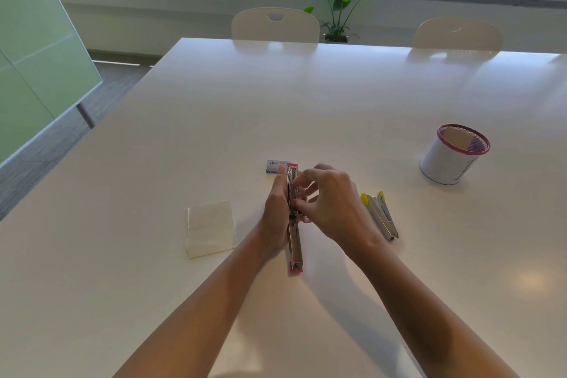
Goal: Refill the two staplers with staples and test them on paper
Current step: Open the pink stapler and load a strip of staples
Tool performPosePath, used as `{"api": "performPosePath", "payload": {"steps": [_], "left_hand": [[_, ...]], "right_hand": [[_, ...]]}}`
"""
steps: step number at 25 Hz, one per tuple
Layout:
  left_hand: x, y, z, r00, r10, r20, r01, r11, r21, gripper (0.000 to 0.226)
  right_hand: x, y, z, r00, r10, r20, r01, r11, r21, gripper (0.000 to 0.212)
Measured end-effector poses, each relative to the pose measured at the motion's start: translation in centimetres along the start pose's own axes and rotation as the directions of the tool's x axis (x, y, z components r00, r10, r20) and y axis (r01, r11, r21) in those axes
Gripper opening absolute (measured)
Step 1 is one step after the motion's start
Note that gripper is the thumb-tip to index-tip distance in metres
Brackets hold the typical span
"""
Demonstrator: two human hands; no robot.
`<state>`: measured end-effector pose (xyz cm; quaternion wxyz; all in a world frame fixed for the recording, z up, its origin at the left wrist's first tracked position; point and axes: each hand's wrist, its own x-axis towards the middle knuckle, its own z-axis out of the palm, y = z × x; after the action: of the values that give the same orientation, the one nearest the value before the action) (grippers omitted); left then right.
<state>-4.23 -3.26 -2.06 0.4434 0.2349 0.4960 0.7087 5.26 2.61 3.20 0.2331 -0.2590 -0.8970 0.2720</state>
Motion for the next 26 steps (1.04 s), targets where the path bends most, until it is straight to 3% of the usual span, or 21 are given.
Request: {"api": "performPosePath", "payload": {"steps": [6, 17, 22, 26], "left_hand": [[0.3, -0.2, -0.1, 1.000, -0.016, -0.019, 0.016, 1.000, -0.009, 0.065], [0.2, -0.2, -0.2, 0.999, -0.019, -0.031, 0.019, 1.000, -0.008, 0.064], [0.3, 0.2, -0.1, 0.996, -0.087, -0.024, 0.081, 0.976, -0.202, 0.039], [0.4, 0.3, 0.0, 0.996, -0.094, -0.004, 0.090, 0.960, -0.264, 0.040]], "right_hand": [[0.2, 0.0, 0.0, 0.999, -0.014, 0.053, 0.016, 0.999, -0.040, 0.017], [-0.2, 0.2, -0.2, 0.992, -0.121, 0.035, 0.118, 0.989, 0.085, 0.015], [0.8, 1.3, -1.5, 0.996, 0.082, 0.045, -0.093, 0.922, 0.376, 0.017], [1.7, 3.0, -2.6, 0.954, 0.279, 0.112, -0.281, 0.692, 0.665, 0.017]]}}
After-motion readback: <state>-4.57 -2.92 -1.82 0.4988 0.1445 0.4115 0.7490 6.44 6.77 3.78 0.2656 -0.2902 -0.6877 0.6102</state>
